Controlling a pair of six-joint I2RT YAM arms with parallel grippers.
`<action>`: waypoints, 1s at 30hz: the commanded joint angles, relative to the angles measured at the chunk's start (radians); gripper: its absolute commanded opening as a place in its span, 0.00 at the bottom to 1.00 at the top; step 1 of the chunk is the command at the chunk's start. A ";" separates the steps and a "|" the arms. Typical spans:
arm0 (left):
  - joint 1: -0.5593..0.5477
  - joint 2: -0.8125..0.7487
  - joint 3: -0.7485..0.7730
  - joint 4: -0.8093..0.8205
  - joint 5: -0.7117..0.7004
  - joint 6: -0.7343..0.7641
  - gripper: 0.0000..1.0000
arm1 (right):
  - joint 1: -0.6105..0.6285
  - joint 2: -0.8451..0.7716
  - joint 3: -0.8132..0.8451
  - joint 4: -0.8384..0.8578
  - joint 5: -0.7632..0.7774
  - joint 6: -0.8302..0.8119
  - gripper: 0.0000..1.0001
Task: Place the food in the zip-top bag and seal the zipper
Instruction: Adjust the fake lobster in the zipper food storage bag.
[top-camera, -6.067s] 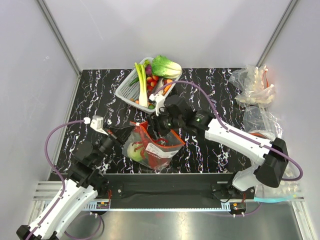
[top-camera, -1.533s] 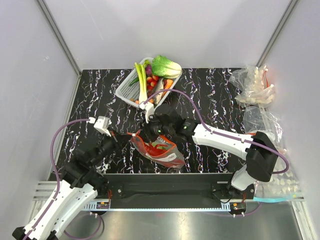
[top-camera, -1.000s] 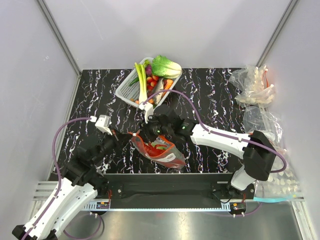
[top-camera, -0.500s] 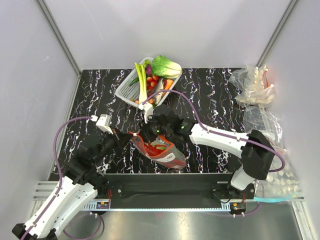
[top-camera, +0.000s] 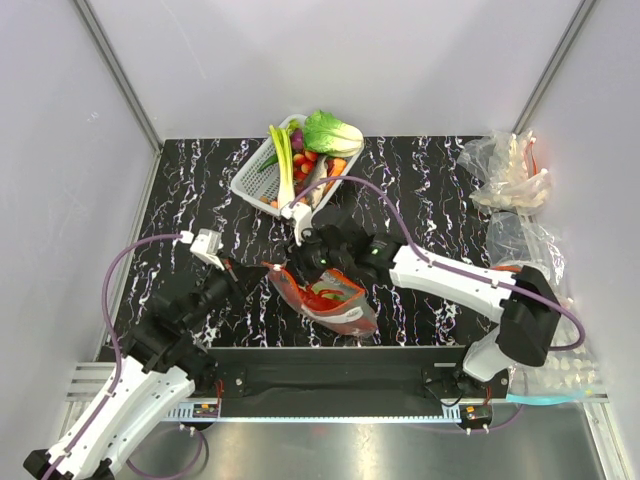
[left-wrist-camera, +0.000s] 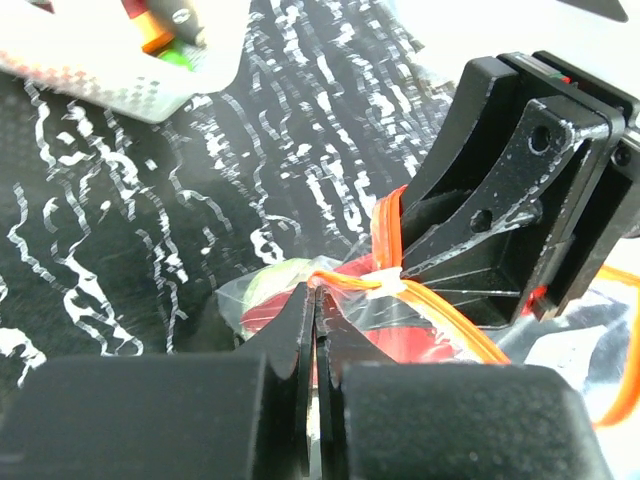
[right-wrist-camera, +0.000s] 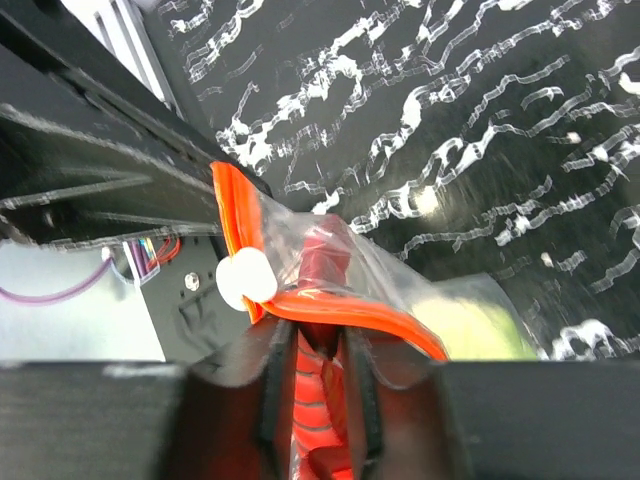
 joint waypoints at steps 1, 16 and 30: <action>-0.010 -0.038 0.090 0.239 0.061 -0.004 0.00 | -0.011 -0.046 0.072 -0.266 0.067 -0.070 0.30; -0.009 -0.042 0.093 0.265 0.092 -0.004 0.00 | -0.010 -0.161 0.186 -0.510 0.106 -0.125 0.43; -0.009 -0.034 0.058 0.332 0.136 0.001 0.00 | -0.011 -0.183 0.267 -0.582 0.103 -0.179 0.43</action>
